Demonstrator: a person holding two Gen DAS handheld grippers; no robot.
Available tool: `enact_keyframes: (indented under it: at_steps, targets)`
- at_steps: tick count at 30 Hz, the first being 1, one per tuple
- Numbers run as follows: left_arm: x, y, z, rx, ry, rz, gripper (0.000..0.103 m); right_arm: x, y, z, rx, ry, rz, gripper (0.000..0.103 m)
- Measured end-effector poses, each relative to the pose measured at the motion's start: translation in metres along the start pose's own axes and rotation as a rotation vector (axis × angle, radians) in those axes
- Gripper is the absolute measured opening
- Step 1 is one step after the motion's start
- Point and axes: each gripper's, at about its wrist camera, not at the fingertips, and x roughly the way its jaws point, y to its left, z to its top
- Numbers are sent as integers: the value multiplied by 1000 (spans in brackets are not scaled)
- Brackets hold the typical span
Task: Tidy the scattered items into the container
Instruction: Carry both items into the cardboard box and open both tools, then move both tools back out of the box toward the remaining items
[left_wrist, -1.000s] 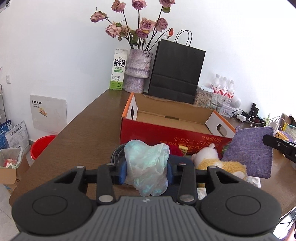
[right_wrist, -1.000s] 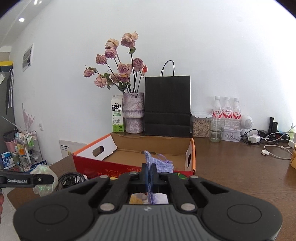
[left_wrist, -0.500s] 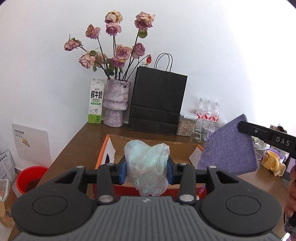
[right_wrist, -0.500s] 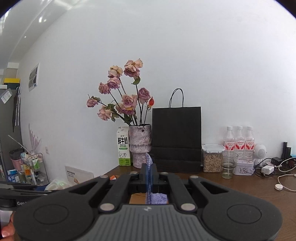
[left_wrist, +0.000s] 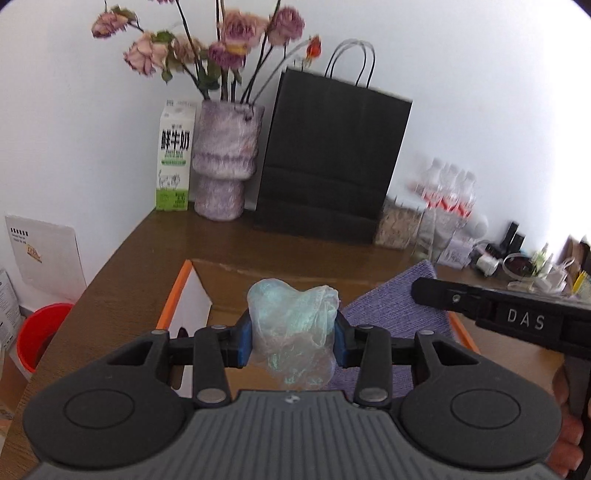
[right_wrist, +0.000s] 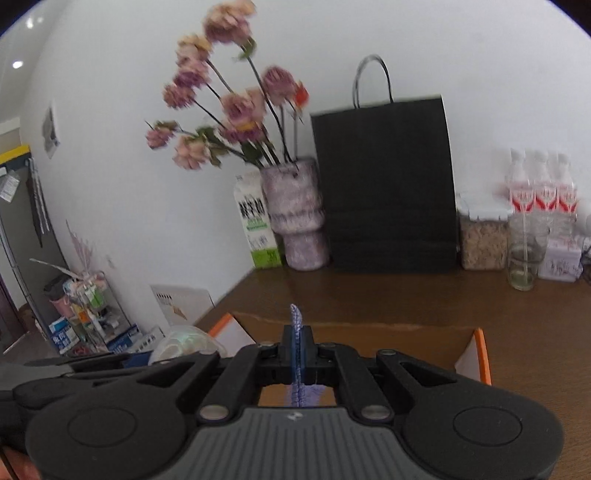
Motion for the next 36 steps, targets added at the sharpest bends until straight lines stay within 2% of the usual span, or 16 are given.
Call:
enact_keyframes:
  at_steps: [3, 5, 6, 7, 8, 9, 10, 11, 12, 15, 18, 27, 36]
  targets:
    - [34, 5, -10, 41, 92, 74, 43, 31, -32, -11, 31, 112, -125, 2]
    - [49, 8, -17, 59, 122, 102, 46, 41, -47, -21, 34, 162, -154, 2]
    - [53, 8, -19, 71, 131, 104, 47, 45, -51, -25, 28, 181, -165, 6]
    - [57, 8, -21, 79, 137, 113, 54, 47, -53, -28, 19, 193, -169, 10]
    - [59, 8, -22, 85, 143, 125, 68, 47, -55, -31, 7, 204, -179, 12]
    - [60, 7, -22, 93, 143, 141, 76, 47, -54, -33, -8, 212, -193, 29]
    - [59, 6, -22, 101, 130, 150, 91, 48, -53, -35, -22, 216, -201, 56]
    - [54, 4, -22, 111, 110, 158, 103, 44, -52, -37, -42, 213, -204, 69]
    - [49, 3, -22, 120, 88, 169, 103, 42, -49, -39, -64, 204, -207, 87]
    - [39, -2, -17, 145, 53, 200, 103, 34, -38, -41, -136, 187, -219, 90]
    - [35, -4, -13, 152, 56, 213, 103, 32, -32, -41, -150, 195, -234, 96]
    - [22, -6, -11, 150, 67, 237, 103, 22, -23, -45, -150, 219, -257, 96]
    - [-1, -14, -10, 174, 38, 241, 103, 0, -12, -43, -152, 190, -259, 97]
